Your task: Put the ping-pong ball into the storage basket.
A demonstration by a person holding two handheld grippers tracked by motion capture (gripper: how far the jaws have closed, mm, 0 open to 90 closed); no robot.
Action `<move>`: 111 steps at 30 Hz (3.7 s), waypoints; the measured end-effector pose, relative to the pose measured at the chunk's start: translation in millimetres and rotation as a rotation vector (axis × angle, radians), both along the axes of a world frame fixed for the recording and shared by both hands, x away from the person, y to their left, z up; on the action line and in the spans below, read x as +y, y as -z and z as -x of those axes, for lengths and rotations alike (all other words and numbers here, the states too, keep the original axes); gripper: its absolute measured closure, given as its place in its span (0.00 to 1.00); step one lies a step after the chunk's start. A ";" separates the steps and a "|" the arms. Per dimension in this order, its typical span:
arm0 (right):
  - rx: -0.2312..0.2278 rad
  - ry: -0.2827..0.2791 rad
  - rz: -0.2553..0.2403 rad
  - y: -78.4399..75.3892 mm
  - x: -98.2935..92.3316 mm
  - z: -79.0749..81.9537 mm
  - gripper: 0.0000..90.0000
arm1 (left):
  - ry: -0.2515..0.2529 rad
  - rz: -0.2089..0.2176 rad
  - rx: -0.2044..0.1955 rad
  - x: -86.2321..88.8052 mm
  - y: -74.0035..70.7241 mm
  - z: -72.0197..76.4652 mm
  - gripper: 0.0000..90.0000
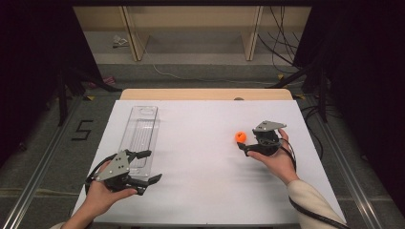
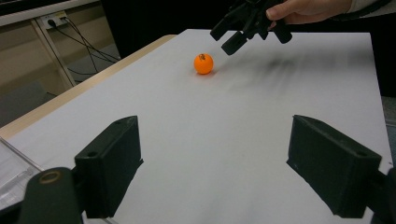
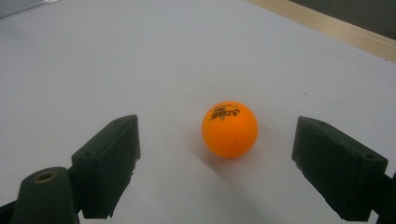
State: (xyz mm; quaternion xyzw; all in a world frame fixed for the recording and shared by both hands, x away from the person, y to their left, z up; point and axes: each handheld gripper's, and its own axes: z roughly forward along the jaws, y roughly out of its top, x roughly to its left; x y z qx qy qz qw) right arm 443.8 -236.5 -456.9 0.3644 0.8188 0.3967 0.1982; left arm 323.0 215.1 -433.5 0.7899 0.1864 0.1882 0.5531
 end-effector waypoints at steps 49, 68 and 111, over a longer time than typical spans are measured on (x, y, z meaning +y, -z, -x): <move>0.079 0.020 0.048 29.1 22.4 -39.3 0.30 | 0.002 0.004 0.000 0.2 -0.2 0.3 0.19; 0.089 0.018 0.053 31.9 22.9 -41.6 0.45 | 0.004 0.005 0.001 0.0 -0.1 0.2 0.19; 0.055 0.018 0.036 22.4 20.6 -40.5 0.57 | 0.003 0.004 -0.001 0.1 -0.4 0.5 0.19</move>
